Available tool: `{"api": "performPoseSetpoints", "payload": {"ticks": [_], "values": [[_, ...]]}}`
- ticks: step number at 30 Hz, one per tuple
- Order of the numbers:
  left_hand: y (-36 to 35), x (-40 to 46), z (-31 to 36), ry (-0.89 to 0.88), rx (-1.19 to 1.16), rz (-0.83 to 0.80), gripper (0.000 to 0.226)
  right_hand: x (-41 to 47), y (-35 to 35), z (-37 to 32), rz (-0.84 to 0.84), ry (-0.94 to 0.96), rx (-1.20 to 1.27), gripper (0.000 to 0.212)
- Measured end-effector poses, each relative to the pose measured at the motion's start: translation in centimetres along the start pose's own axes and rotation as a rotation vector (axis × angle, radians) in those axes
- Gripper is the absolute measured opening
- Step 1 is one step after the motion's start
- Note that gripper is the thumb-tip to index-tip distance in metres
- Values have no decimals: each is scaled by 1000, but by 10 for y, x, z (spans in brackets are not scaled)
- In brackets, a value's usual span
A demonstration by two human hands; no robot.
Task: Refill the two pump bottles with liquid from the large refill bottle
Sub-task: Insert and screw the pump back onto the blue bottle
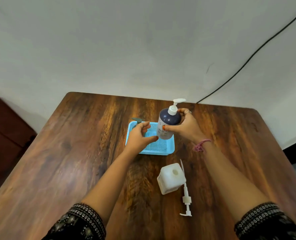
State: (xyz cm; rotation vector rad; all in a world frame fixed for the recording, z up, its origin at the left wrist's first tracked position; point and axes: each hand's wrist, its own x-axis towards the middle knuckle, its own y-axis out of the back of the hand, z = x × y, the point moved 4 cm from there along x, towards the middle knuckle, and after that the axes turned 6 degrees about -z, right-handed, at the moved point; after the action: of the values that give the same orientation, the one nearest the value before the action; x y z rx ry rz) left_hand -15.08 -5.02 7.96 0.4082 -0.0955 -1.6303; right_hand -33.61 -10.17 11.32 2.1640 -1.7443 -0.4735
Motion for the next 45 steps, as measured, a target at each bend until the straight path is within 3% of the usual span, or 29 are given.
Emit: {"api": "performPoseSetpoints", "payload": {"ticks": [5, 11, 21, 45], "values": [[9, -10, -41, 71, -55, 40, 45, 6, -15, 29, 12, -49, -110, 77], [4, -10, -74, 140, -20, 2, 36, 13, -37, 59, 43, -120, -153, 73], [-1, -5, -86, 162, -44, -39, 31, 24, -52, 82, 35, -196, -136, 76], [-8, 1, -85, 174, -67, -68, 29, 18, -59, 89, 22, -171, -128, 91]]}}
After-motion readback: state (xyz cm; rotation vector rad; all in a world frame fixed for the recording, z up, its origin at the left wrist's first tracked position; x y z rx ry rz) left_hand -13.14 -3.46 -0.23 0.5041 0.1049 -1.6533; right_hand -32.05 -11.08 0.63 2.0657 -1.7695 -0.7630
